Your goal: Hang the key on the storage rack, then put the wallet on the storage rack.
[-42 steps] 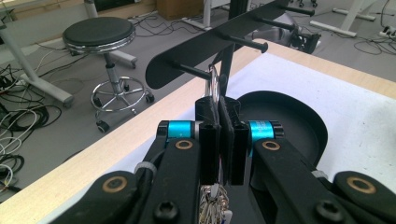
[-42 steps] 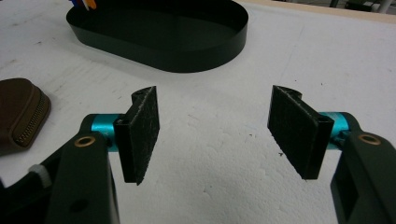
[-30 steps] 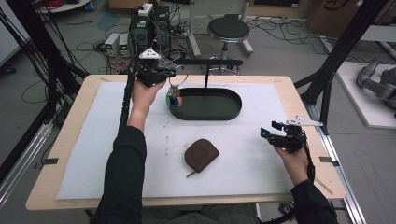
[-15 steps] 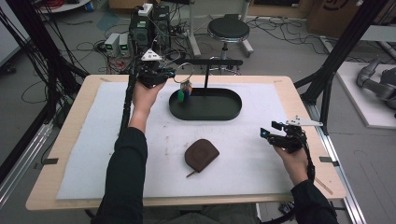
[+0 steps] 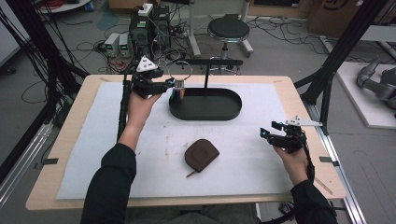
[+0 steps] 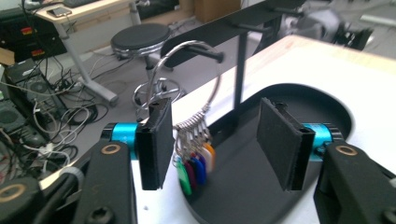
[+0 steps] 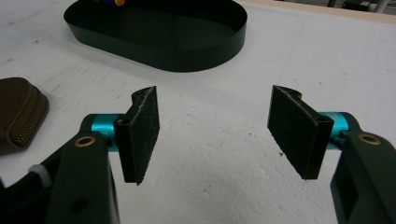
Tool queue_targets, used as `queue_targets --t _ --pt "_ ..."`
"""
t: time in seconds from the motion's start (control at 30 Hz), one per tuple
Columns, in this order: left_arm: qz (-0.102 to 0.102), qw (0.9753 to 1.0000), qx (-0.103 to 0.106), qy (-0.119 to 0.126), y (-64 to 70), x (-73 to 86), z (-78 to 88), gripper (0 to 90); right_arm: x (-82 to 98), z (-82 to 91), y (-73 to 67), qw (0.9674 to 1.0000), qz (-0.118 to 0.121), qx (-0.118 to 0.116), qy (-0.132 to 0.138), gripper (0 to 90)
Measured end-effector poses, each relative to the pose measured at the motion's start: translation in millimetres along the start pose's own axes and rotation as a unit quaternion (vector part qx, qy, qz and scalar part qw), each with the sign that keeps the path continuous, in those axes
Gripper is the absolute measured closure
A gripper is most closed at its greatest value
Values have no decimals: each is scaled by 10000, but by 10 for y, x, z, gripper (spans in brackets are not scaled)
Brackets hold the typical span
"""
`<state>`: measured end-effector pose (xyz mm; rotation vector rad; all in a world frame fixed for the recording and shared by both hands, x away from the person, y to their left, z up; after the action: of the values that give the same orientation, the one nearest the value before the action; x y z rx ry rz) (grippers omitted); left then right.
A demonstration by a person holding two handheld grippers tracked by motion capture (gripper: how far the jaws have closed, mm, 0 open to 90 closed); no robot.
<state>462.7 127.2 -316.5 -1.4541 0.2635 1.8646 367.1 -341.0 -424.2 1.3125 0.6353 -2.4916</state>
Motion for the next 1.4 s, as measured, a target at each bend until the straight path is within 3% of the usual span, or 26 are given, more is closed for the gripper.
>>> queue_targets --t 0.33,0.53,0.67,0.87,1.07,1.4 --pt "201 9992 68 342 204 257 615 355 4 -3 -9 10000 30 56 -17 347" --pt "243 9992 -14 317 322 558 897 323 3 -8 -3 10000 29 73 -6 347" --pt "357 9983 -86 447 383 833 1056 308 -5 -5 0 10000 -10 86 -6 347" --pt "509 9972 -300 449 358 1067 1173 301 -20 0 -23 9999 -3 150 33 347" --pt "557 9968 -424 384 326 1127 1147 302 -10 44 -32 9998 -33 156 88 347" --pt "517 9975 -243 421 355 1128 1045 301 5 105 -90 9998 6 61 164 347"
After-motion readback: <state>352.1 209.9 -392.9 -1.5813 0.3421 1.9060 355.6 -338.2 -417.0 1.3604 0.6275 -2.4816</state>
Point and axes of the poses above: each handheld gripper's, and its own axes: z roughly backward along the jaws, x roughly out of its underside, y roughly to its right, the point moved 2 cm from there along -z, roughly forward along the jaws, and after that the axes turned 12 degrees about -z, right-handed, at the moved point
